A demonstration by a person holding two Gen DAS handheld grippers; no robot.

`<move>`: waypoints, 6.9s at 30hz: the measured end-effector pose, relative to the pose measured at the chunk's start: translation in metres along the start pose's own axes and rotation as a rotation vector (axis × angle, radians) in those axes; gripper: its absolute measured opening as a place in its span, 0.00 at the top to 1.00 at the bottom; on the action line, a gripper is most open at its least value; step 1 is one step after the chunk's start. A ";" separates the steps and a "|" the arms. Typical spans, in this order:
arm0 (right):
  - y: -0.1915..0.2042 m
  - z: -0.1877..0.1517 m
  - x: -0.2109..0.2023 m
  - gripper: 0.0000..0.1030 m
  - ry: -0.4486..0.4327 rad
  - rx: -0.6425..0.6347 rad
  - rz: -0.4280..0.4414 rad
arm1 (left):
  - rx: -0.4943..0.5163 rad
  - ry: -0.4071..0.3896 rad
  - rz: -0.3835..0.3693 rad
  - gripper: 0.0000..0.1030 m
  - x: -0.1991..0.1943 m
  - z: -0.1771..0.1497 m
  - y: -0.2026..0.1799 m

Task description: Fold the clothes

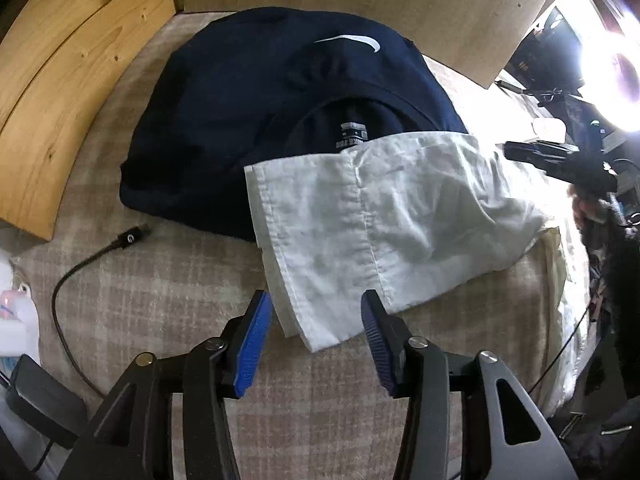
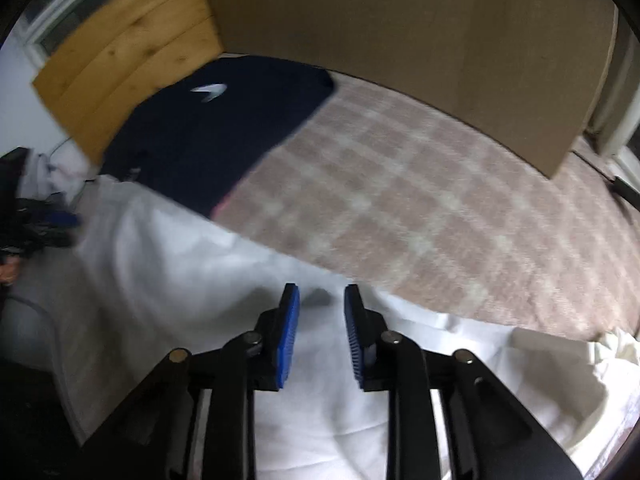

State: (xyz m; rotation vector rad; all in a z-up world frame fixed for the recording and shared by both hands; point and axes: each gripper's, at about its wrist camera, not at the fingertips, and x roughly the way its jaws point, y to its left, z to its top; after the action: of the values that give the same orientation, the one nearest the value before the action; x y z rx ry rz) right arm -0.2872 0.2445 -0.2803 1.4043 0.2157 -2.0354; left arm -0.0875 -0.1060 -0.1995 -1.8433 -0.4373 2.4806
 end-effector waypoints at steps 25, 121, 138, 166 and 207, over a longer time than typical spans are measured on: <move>0.118 0.003 0.018 0.64 -0.039 -0.008 0.125 | -0.017 0.007 -0.030 0.44 0.029 0.028 0.020; -0.168 -0.348 -0.187 0.35 -0.559 1.063 -0.243 | 0.760 0.170 -0.162 0.65 0.136 0.042 -0.425; -0.173 -0.324 -0.172 0.57 -0.624 0.965 -0.462 | 0.703 -0.012 -0.201 0.55 0.155 0.095 -0.414; -0.206 -0.332 -0.190 0.74 -0.612 0.987 -0.276 | 0.924 0.060 -0.360 0.45 0.182 0.040 -0.485; -0.104 -0.201 -0.155 0.64 -0.423 0.508 0.217 | 0.536 -0.074 -0.419 0.48 0.097 0.064 -0.355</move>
State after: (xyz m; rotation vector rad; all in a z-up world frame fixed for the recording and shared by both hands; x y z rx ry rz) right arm -0.1583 0.4846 -0.2497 1.1625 -0.6459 -2.2260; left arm -0.2301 0.2394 -0.1895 -1.3017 -0.1174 2.1129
